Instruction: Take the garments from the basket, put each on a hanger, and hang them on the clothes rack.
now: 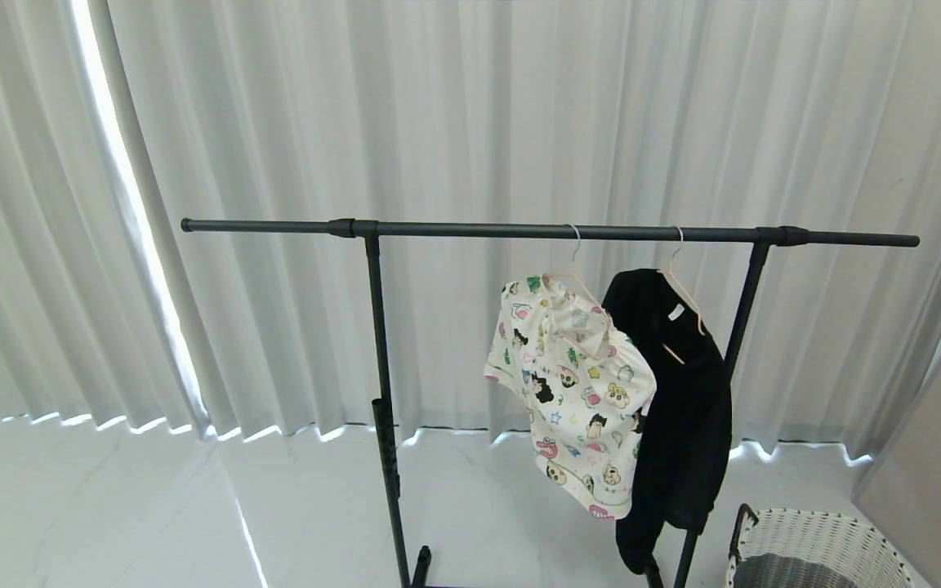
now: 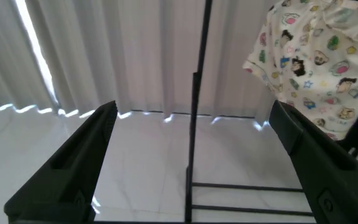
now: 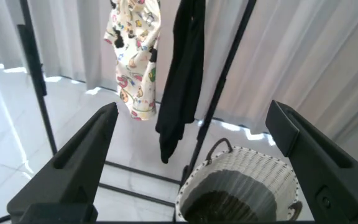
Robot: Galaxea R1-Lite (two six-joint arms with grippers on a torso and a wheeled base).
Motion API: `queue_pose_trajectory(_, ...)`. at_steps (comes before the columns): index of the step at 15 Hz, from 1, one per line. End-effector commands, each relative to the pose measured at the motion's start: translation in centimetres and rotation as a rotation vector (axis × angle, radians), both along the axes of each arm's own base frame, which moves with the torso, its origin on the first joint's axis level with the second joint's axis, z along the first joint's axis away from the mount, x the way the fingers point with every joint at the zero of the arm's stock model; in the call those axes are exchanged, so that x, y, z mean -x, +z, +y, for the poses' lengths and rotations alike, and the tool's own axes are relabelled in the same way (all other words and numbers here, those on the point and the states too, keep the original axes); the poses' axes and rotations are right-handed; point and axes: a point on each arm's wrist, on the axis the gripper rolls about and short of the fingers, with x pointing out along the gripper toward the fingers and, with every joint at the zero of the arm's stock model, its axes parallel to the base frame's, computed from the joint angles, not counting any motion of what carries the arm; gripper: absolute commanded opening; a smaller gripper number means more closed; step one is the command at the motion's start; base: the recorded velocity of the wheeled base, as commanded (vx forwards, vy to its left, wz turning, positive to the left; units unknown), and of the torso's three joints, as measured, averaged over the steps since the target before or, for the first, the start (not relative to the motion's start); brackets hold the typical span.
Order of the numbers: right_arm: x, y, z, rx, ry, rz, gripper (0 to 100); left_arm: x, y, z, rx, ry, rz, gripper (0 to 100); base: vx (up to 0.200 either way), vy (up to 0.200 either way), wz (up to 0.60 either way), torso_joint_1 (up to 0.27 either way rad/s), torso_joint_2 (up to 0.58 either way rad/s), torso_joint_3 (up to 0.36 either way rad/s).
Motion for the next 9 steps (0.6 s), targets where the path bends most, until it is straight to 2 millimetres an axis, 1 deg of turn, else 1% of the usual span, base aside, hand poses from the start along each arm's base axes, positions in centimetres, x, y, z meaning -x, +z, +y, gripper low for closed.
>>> queue_pose_trajectory(1,-0.03,0.01,-0.01,-0.003,0.012,0.005,100,0.09,0.01,-0.20,-0.012,0.108,-0.005,100,0.000,0.000,0.00,0.000,0.00,0.000)
queue_pose_trajectory(2,-0.01,0.05,0.05,-0.010,0.041,0.000,100,0.80,-0.17,-0.21,-0.002,0.112,-0.095,100,0.000,0.000,0.00,0.000,0.00,0.000)
queue_pose_trajectory(3,0.00,0.04,0.12,-0.009,0.073,-0.002,100,0.84,-0.21,-0.17,0.031,0.130,-0.109,100,0.000,0.000,0.00,0.000,0.00,0.000)
queue_pose_trajectory(5,0.05,0.04,0.22,-0.025,0.118,0.005,100,0.79,-0.26,-0.10,0.048,0.163,-0.117,100,0.000,0.000,0.00,0.000,0.00,0.000)
queue_pose_trajectory(6,0.10,0.02,0.32,-0.048,0.167,0.014,100,0.78,-0.26,-0.11,0.039,0.158,-0.116,100,0.000,0.000,0.00,0.000,0.00,0.000)
queue_pose_trajectory(8,0.62,-0.08,0.17,-0.037,0.297,-0.032,100,0.77,-0.26,-0.22,0.029,0.107,-0.114,100,0.000,0.000,0.00,0.000,0.00,0.000)
queue_pose_trajectory(9,0.81,-0.12,0.22,-0.038,0.267,-0.056,100,0.76,-0.26,-0.27,0.026,0.086,-0.113,100,0.000,0.000,0.00,0.000,0.00,0.000)
